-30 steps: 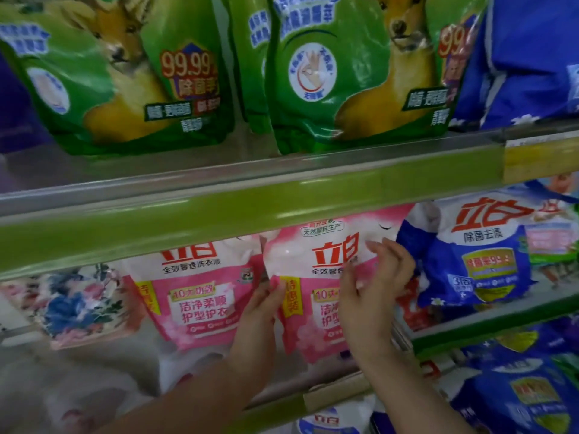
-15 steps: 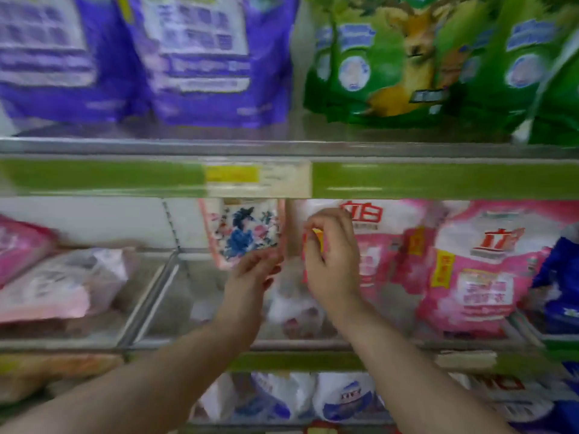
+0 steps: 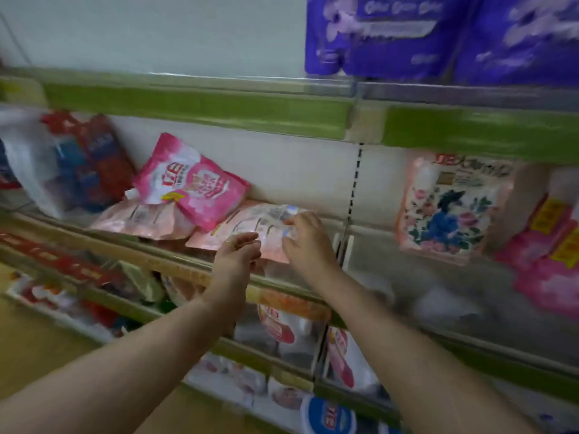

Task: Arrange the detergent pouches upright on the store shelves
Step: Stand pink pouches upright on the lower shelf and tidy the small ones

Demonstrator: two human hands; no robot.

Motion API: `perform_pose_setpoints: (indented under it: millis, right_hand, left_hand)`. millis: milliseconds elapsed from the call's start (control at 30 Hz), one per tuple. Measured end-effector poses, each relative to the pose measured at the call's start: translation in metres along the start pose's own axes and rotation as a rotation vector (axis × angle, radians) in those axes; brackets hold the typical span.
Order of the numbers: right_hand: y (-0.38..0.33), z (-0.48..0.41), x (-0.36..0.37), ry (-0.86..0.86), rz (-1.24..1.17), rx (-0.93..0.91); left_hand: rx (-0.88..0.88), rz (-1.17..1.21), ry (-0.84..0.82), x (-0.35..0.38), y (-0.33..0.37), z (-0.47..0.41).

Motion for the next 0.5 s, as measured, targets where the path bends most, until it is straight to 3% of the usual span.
perform_pose_setpoints:
  millis: [100, 267, 333, 500]
  right_hand:
    - [-0.005, -0.014, 0.04, -0.267, 0.247, 0.079]
    - [-0.005, -0.036, 0.079, -0.468, 0.562, 0.175]
    - [-0.003, -0.041, 0.087, -0.441, 0.645, 0.175]
    - [0.004, -0.04, 0.098, -0.242, 0.933, -0.025]
  left_hand:
    - [-0.049, -0.007, 0.058, -0.032, -0.008, -0.018]
    - [-0.097, -0.004, 0.054, -0.054, -0.019, -0.042]
    - [-0.105, 0.014, 0.035, -0.053, -0.023, -0.05]
    - [-0.105, 0.017, 0.028, -0.05, -0.033, -0.059]
Point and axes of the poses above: each hand's wrist, its own z-axis away from the middle knuckle, its own x-axis out of the palm, y = z × x, the point moved 1 cm from there along -z, towards the middle knuckle, and after that the axes turned 8 degrees about x, right-handed, at the moved point
